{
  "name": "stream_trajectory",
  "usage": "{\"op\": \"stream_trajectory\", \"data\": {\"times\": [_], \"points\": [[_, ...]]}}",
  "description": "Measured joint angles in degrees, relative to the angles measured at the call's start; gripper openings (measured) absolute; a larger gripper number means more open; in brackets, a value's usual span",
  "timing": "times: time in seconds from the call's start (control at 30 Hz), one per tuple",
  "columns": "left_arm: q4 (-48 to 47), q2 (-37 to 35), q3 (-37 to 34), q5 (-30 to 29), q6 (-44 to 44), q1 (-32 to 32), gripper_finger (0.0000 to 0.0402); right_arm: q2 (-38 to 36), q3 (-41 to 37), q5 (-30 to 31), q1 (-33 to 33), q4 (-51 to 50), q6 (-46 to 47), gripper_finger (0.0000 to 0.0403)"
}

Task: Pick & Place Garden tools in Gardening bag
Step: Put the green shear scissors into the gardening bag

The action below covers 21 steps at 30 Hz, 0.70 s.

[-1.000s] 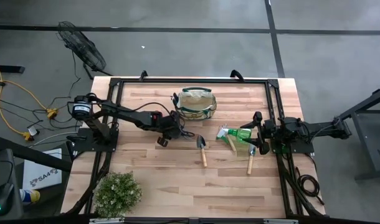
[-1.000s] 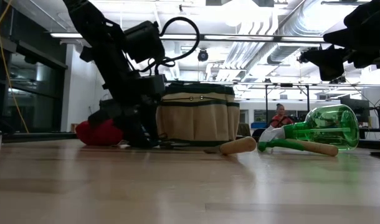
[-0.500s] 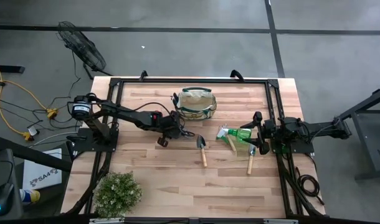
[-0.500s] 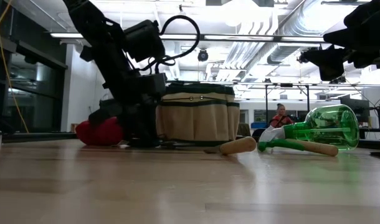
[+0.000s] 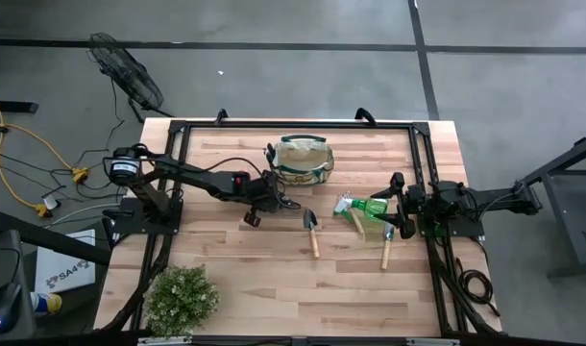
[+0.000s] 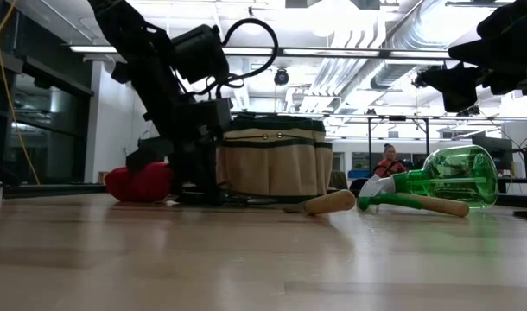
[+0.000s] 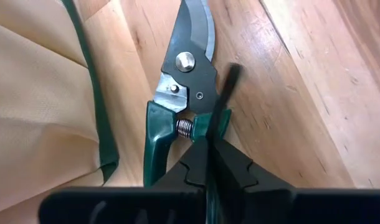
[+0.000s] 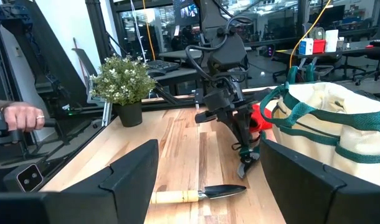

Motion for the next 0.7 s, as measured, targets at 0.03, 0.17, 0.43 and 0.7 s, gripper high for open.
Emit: {"op": "stream_trajectory", "data": {"times": [0.03, 0.17, 0.43, 0.7], "points": [[-0.04, -0.04, 0.00, 0.00, -0.32, 0.00, 0.0003, 0.01, -0.01, 0.00, -0.01, 0.00, 0.00, 0.0271], [-0.23, -0.01, 0.00, 0.02, -1.42, 0.00, 0.0001, 0.00, 0.00, -0.02, -0.02, 0.00, 0.00, 0.0271], [-6.25, -2.59, 1.55, -1.98, -3.93, -2.55, 0.0000, -0.01, 0.00, 0.00, -0.01, 0.00, 0.00, 0.0271], [-13.83, -5.97, 8.36, -6.24, -8.42, -7.62, 0.0000, 0.38, 0.00, 0.10, 0.00, 0.10, 0.00, 0.0271]]}}
